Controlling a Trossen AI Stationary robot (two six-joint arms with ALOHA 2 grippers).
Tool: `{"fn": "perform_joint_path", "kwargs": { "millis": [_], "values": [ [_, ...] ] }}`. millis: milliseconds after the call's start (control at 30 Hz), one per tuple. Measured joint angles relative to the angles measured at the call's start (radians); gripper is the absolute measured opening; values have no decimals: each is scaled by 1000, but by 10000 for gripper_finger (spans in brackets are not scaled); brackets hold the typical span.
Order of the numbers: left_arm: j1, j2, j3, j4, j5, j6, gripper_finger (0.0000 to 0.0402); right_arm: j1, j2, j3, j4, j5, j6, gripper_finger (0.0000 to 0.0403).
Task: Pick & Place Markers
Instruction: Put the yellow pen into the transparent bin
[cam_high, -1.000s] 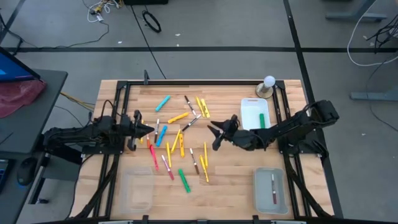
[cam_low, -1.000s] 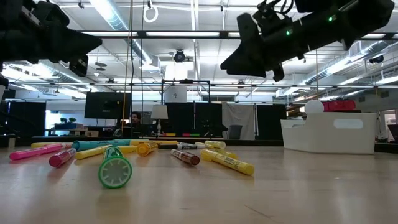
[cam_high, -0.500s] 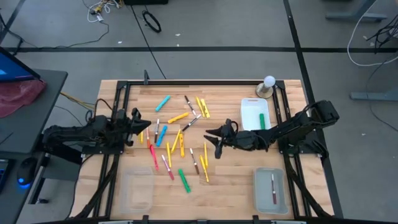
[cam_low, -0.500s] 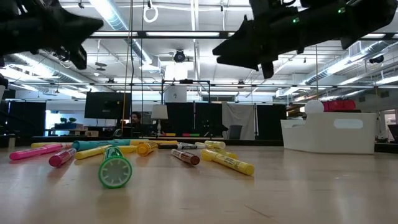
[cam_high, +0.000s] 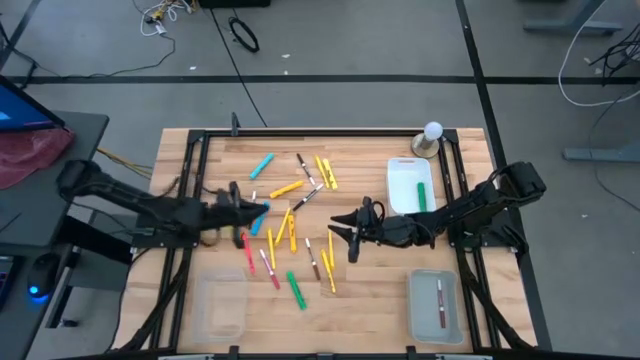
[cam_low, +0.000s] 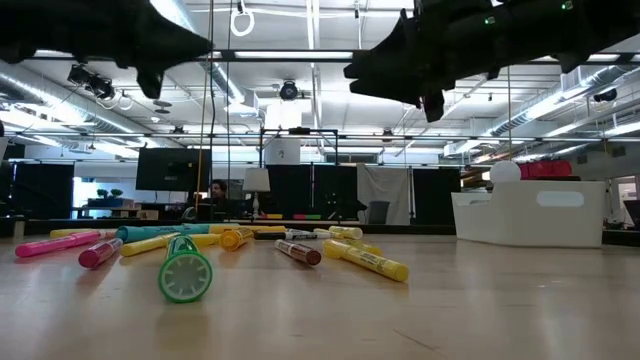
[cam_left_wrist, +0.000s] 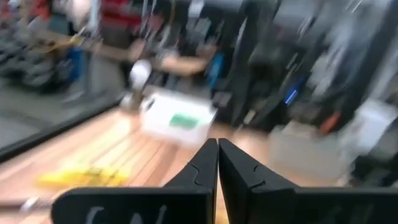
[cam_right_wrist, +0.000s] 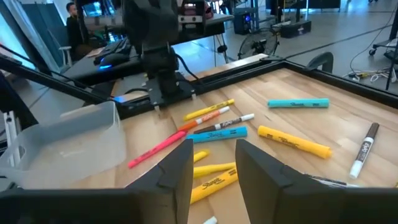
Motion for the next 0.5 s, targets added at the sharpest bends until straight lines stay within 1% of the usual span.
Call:
{"fn": "perform_joint_path", "kwargs": {
  "millis": [67, 133, 200, 267, 333, 500],
  "values": [
    [-15, 92, 100, -163, -66, -42, 19, 8, 0, 0, -5, 0, 6, 120],
    [-21, 166, 203, -367, -104, -129, 22, 17, 0, 0, -5, 1, 6, 120],
    [-22, 240, 298, -569, -113, -253, 34, 26, 0, 0, -6, 1, 6, 120],
    [-22, 309, 366, -703, -99, -367, 55, 33, 0, 0, -6, 1, -1, 120],
    [-22, 374, 407, -771, -57, -456, 83, 38, 0, 0, -6, 1, -6, 120],
    [-22, 546, 424, -774, 50, -633, 166, 43, 0, 0, -10, 1, -34, 120]
  ]
}}
